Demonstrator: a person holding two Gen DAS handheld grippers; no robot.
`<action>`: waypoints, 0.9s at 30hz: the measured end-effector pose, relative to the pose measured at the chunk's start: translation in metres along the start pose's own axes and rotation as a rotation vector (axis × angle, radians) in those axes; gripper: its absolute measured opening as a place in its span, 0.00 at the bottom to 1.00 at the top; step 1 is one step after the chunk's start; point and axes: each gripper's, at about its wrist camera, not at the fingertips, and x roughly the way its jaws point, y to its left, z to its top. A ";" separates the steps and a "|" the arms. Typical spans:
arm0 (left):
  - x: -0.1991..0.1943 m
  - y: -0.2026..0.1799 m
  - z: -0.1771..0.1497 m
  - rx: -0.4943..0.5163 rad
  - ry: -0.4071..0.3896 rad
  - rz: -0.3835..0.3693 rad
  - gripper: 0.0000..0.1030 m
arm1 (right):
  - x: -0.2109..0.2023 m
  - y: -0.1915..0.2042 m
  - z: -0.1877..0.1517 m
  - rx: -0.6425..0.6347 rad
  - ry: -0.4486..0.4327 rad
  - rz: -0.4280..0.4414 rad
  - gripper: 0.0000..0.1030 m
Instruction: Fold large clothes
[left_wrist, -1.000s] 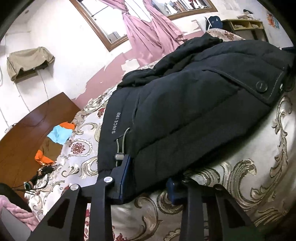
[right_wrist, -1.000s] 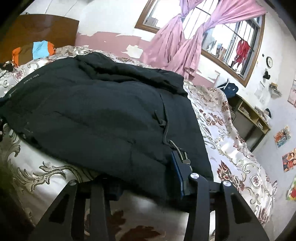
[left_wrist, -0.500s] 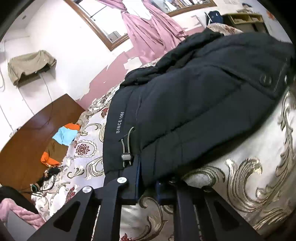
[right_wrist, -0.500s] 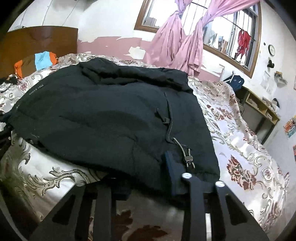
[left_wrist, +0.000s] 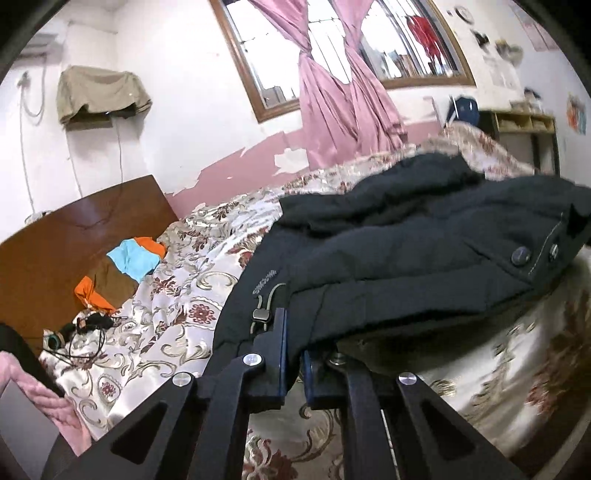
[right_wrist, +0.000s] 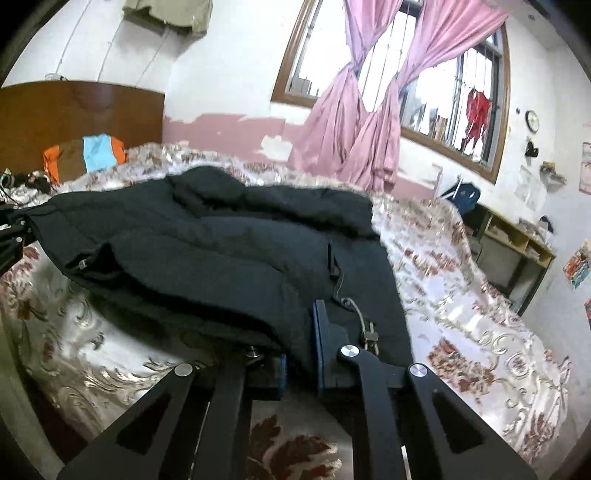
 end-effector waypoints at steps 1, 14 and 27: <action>-0.008 0.005 0.003 -0.014 -0.008 -0.005 0.07 | -0.009 -0.002 0.003 0.018 -0.016 0.001 0.09; -0.098 0.053 0.047 -0.088 -0.158 -0.031 0.06 | -0.118 -0.019 0.041 0.102 -0.245 -0.010 0.08; -0.076 0.062 0.099 -0.080 -0.207 -0.057 0.06 | -0.116 -0.029 0.084 0.099 -0.343 -0.005 0.07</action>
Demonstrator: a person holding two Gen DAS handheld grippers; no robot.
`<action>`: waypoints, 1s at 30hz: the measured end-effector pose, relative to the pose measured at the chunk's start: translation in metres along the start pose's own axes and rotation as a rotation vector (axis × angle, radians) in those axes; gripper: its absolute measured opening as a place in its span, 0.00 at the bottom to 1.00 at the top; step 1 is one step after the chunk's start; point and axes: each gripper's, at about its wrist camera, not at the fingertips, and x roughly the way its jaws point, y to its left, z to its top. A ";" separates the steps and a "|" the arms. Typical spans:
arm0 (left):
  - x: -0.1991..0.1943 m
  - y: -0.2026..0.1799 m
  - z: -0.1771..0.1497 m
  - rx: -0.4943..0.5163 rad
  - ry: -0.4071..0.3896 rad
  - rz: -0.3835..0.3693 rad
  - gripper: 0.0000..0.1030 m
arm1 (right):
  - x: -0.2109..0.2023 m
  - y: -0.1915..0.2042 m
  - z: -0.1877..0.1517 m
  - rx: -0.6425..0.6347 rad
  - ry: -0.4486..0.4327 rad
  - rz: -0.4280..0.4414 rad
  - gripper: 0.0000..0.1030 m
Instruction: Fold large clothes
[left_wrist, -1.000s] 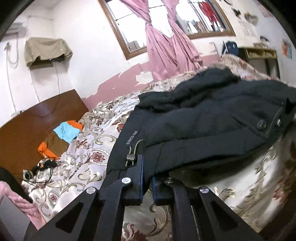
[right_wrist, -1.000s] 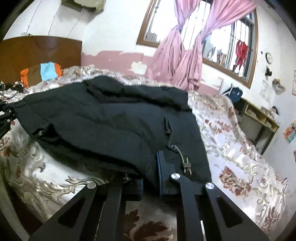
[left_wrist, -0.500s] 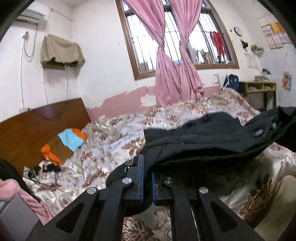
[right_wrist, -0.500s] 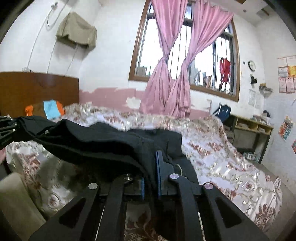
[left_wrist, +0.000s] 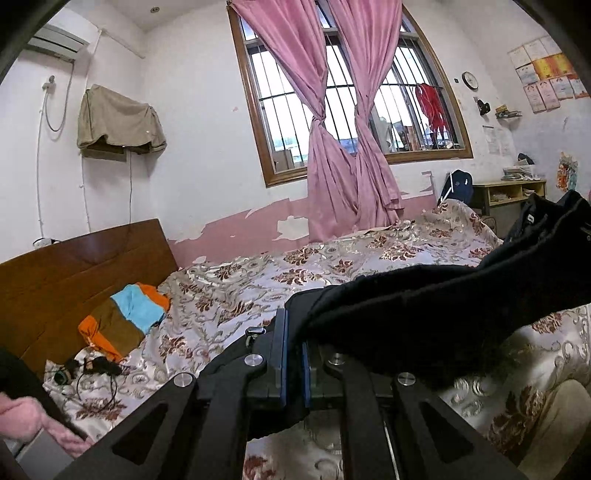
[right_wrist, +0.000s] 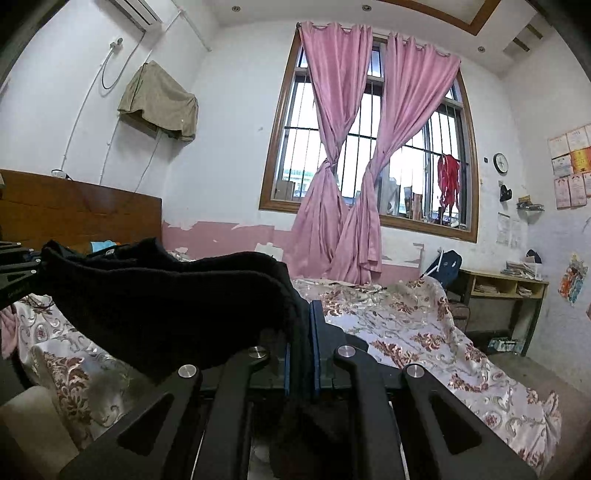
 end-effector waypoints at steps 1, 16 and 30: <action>0.005 0.000 0.004 -0.001 0.000 -0.002 0.06 | 0.008 -0.001 0.004 -0.003 -0.003 -0.001 0.07; 0.128 -0.002 0.049 -0.003 0.078 -0.067 0.06 | 0.136 -0.007 0.037 -0.049 0.063 0.018 0.07; 0.245 -0.010 0.064 0.005 0.188 -0.114 0.06 | 0.259 -0.003 0.032 -0.117 0.122 0.002 0.07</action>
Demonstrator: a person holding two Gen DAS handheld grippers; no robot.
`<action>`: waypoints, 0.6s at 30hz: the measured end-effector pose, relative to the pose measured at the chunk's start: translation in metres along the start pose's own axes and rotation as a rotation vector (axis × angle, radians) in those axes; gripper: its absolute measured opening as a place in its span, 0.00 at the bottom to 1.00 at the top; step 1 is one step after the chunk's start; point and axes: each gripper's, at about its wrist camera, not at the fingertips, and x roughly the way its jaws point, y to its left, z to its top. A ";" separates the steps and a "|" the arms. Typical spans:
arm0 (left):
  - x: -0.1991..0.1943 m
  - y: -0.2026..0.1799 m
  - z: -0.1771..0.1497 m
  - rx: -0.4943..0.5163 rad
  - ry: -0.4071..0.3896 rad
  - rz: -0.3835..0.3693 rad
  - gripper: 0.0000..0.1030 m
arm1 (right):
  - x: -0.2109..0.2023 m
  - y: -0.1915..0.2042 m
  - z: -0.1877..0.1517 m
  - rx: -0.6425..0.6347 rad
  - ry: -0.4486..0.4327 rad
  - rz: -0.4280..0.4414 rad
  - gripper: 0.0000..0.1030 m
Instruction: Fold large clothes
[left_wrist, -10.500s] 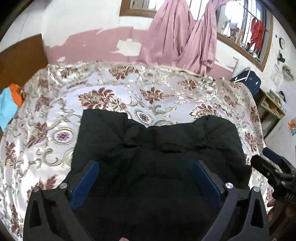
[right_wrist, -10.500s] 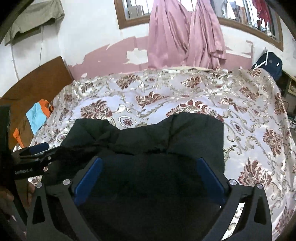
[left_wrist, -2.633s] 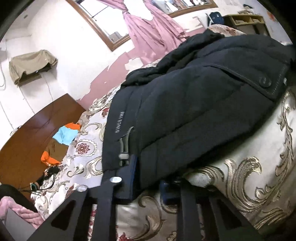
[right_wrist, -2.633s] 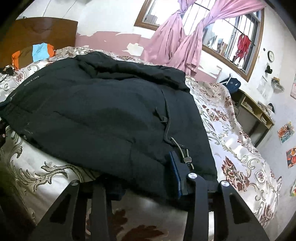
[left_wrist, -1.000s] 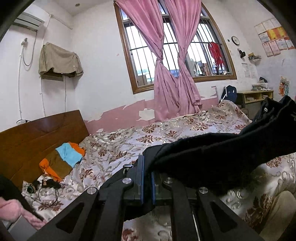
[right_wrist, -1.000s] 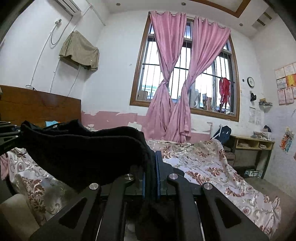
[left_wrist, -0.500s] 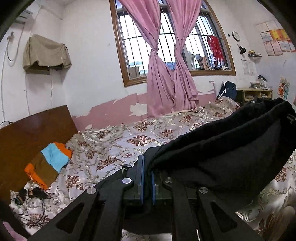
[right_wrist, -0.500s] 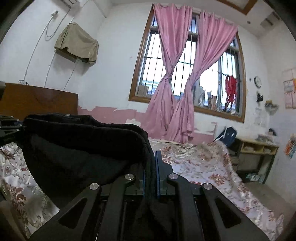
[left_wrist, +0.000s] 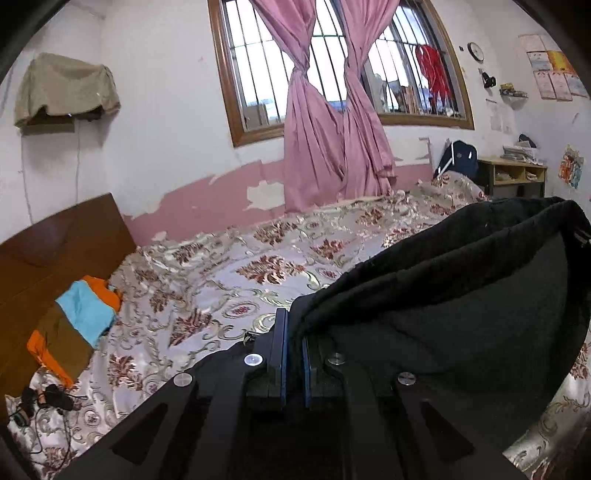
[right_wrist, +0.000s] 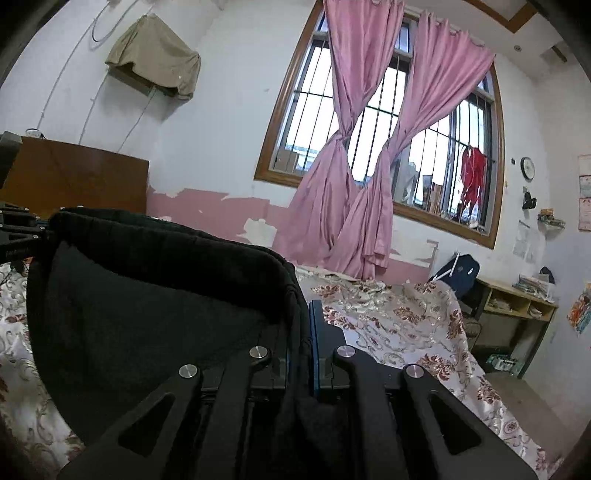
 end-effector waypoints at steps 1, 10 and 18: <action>0.009 0.000 0.001 -0.002 0.012 -0.005 0.06 | 0.010 0.001 -0.002 -0.006 0.006 -0.003 0.07; 0.071 -0.011 -0.002 0.014 0.064 -0.011 0.06 | 0.066 0.007 -0.020 -0.003 0.051 -0.025 0.07; 0.110 -0.018 -0.015 -0.004 0.105 0.001 0.06 | 0.111 0.018 -0.041 -0.004 0.120 -0.052 0.07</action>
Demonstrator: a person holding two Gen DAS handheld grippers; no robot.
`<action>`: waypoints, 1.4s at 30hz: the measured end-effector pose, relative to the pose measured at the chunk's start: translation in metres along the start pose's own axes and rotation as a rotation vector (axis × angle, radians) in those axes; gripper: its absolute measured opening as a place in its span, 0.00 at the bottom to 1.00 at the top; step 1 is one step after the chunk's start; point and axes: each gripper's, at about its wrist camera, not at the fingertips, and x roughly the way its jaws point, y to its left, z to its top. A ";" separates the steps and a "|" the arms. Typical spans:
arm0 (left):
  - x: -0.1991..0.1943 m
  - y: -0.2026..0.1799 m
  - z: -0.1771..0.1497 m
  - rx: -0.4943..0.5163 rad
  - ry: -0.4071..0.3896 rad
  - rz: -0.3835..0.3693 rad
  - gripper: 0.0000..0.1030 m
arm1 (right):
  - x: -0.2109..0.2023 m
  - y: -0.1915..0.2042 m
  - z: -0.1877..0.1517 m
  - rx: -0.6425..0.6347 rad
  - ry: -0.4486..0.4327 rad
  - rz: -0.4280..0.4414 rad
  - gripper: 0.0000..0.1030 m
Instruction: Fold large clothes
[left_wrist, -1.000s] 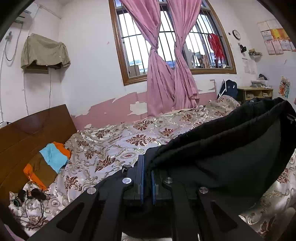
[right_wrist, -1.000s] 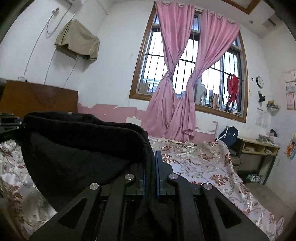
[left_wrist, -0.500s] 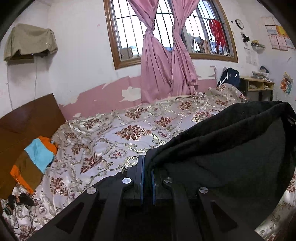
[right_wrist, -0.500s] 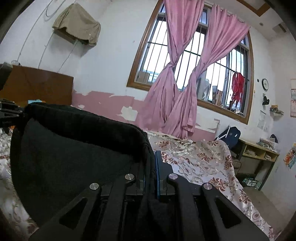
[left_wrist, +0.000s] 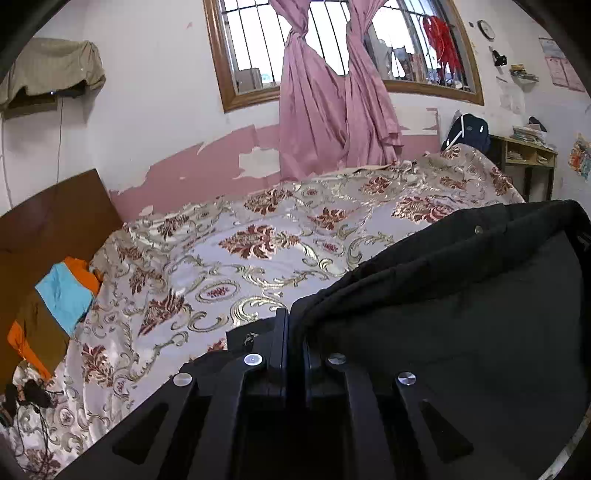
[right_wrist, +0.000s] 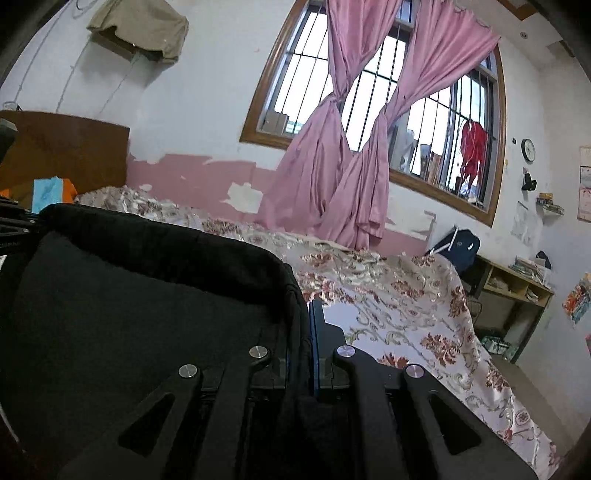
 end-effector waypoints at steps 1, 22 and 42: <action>0.005 0.000 -0.002 -0.005 0.007 -0.002 0.06 | 0.006 0.001 -0.002 0.001 0.009 0.001 0.07; -0.033 0.027 -0.013 -0.210 -0.157 -0.138 0.99 | -0.001 -0.011 -0.011 0.051 -0.035 0.202 0.69; -0.023 -0.046 -0.096 -0.016 0.043 -0.236 0.99 | 0.004 0.003 -0.100 0.094 0.202 0.380 0.80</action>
